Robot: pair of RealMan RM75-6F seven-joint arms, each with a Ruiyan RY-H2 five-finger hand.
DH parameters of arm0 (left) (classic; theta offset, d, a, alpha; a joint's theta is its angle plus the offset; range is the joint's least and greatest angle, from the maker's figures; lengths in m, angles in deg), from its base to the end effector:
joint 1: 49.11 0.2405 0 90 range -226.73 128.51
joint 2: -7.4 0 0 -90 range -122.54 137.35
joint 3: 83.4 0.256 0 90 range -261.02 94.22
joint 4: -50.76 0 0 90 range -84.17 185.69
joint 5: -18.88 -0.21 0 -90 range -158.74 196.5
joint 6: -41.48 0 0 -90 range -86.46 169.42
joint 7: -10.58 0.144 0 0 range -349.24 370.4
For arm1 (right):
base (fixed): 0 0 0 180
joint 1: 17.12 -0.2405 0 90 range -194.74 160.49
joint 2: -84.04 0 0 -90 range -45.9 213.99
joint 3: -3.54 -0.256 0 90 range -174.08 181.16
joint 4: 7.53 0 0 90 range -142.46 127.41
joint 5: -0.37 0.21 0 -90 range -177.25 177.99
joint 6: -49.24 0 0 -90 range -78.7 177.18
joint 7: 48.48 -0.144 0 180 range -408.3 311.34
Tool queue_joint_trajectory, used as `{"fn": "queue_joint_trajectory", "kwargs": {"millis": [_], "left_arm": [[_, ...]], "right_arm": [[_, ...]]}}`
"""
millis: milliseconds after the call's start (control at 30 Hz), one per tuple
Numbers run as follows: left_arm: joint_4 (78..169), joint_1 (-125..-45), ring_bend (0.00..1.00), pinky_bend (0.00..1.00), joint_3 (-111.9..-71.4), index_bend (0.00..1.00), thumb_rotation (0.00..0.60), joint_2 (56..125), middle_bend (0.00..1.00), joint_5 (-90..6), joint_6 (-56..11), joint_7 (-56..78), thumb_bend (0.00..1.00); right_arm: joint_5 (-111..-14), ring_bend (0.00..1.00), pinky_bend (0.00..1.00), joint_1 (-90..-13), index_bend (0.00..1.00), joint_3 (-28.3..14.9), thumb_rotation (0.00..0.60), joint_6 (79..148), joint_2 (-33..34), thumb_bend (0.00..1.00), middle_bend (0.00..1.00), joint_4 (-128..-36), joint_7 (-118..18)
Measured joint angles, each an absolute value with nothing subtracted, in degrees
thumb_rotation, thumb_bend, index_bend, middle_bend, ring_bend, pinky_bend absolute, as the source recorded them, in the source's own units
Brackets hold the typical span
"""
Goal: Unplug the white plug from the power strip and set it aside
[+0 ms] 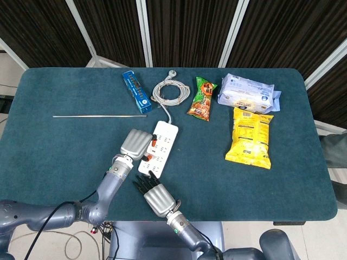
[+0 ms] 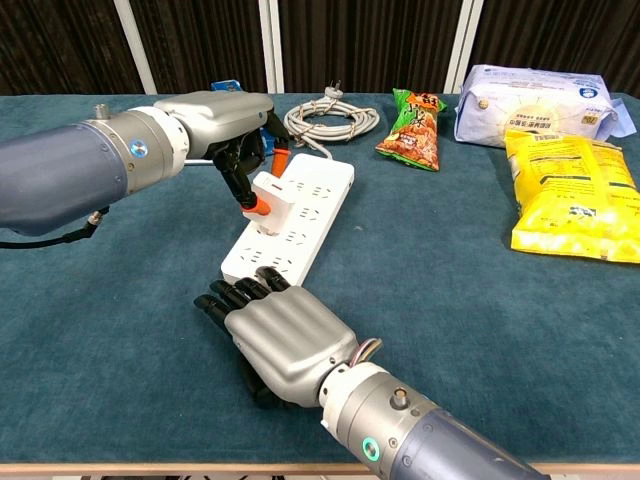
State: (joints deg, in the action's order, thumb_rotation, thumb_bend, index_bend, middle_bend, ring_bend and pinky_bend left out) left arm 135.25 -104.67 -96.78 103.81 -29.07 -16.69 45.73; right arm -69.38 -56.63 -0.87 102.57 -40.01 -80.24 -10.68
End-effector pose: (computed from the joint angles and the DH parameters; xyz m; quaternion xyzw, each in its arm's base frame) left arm -0.0638 0.3625 -0.0469 -0.7573 -0.3403 -0.3663 0.4202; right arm -0.0493 -0.2077 -0.1902 0.8318 -0.3310 0.3515 0.2740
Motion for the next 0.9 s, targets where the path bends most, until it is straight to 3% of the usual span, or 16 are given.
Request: {"fn": "queue_joint_trajectory", "kwargs": {"millis": [900], "left_arm": [[136.96, -103.16, 0.56, 0.55, -98.98, 0.82, 0.6, 99.2, 0.84, -30.18, -18.81, 42.74, 0.36]], "right_arm": [[-70.5, 0.0, 0.0, -56.96, 0.03, -2.27, 0.6, 104.68, -39.0, 0.8, 0.03, -83.34, -7.67]]}}
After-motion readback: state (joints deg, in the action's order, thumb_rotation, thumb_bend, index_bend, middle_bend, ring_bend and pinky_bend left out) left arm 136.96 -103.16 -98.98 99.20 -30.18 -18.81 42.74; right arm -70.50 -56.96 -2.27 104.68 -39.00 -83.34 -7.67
